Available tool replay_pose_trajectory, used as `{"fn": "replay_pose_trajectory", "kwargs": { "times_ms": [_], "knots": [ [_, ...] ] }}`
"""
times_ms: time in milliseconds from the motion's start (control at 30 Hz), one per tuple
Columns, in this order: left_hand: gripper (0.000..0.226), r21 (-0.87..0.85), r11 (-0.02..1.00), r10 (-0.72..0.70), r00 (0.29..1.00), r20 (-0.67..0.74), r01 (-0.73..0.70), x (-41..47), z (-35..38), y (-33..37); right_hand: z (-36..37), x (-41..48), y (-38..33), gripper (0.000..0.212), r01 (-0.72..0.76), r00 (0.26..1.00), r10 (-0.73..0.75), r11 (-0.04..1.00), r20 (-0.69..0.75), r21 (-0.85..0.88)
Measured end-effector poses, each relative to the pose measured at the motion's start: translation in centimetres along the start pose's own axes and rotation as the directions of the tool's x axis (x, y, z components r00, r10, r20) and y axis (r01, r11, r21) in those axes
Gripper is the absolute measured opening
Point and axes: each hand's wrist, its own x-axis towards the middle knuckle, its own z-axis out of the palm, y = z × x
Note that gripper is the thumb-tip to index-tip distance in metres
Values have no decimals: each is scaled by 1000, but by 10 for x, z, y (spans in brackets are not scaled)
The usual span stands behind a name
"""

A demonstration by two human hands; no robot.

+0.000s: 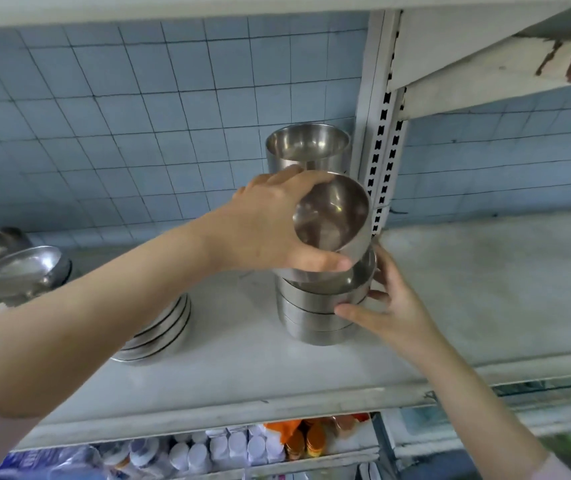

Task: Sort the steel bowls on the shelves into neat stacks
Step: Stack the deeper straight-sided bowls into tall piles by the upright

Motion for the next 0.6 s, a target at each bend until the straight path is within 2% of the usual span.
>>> {"fn": "replay_pose_trajectory", "kwargs": {
  "times_ms": [100, 167, 300, 433, 600],
  "knots": [
    [103, 78, 997, 23, 998, 52, -27, 8, 9, 5, 0, 3, -1, 88, -1, 999, 1, 1000, -45, 0],
    [104, 127, 991, 42, 997, 65, -50, 11, 13, 4, 0, 3, 2, 90, 26, 999, -27, 999, -33, -22],
    [105, 137, 989, 33, 993, 115, -49, 13, 17, 7, 0, 1, 5, 96, 87, 996, -88, 995, -26, -40],
    [109, 142, 990, -14, 977, 211, -17, 19, 20, 7, -1, 1, 5, 96, 53, 998, -54, 998, -21, -35],
    [112, 168, 985, -14, 961, 278, -34, 23, 17, 4, -1, 0, 6, 87, 64, 997, -67, 995, -45, -76]
  ]
}}
